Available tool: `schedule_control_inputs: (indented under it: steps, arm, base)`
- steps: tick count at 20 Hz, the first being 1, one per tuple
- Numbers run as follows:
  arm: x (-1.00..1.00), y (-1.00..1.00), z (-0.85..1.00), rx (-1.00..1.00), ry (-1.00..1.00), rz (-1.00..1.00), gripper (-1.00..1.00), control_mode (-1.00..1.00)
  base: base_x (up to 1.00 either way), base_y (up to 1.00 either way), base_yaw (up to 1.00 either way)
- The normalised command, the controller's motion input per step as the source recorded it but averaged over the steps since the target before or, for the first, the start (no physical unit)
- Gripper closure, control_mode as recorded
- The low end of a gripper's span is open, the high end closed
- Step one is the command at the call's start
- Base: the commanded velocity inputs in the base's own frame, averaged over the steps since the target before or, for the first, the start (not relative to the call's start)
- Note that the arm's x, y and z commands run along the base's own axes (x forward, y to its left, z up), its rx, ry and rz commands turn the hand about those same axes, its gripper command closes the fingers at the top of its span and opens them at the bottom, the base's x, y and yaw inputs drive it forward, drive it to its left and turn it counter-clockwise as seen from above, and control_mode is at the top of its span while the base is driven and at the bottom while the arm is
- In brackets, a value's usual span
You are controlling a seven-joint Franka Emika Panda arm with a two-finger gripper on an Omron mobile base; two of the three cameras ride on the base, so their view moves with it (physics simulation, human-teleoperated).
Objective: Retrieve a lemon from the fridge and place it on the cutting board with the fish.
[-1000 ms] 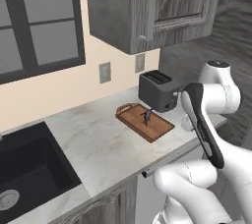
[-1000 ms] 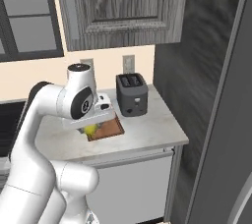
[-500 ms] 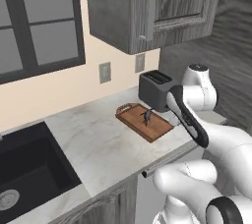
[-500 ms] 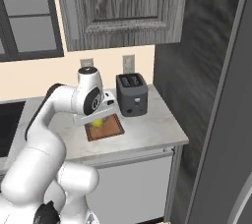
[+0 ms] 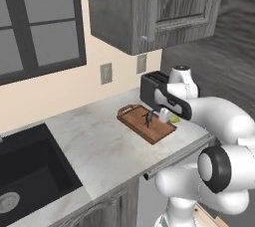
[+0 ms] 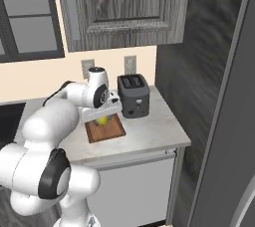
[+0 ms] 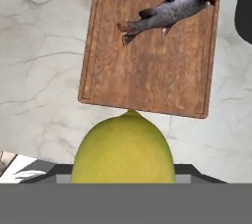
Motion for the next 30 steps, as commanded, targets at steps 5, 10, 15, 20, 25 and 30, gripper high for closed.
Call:
schedule_control_inputs:
  steps: [5,10,15,20,25,30]
  arm:
    - [0.61,0.15,-0.36,0.0,0.05,0.0,1.0,-1.0]
    - [0.58,0.07,-0.38,0.0,0.01,0.0,1.0,-1.0]
    - [0.34,0.0,-0.4,0.0,0.0,0.04,1.0,-1.0]
    - [0.06,0.01,-0.4,0.0,0.0,0.04,1.0,-1.0]
    - [0.0,0.02,-0.3,0.0,0.0,0.04,1.0,-1.0]
    - [0.0,0.0,-0.3,0.0,0.0,0.04,1.0,-1.0]
  base:
    - [0.0,0.0,0.0]
    - [0.0,0.0,0.0]
    - [0.0,0.0,0.0]
    - [0.0,0.0,0.0]
    - [0.0,0.0,0.0]
    - [0.0,0.0,0.0]
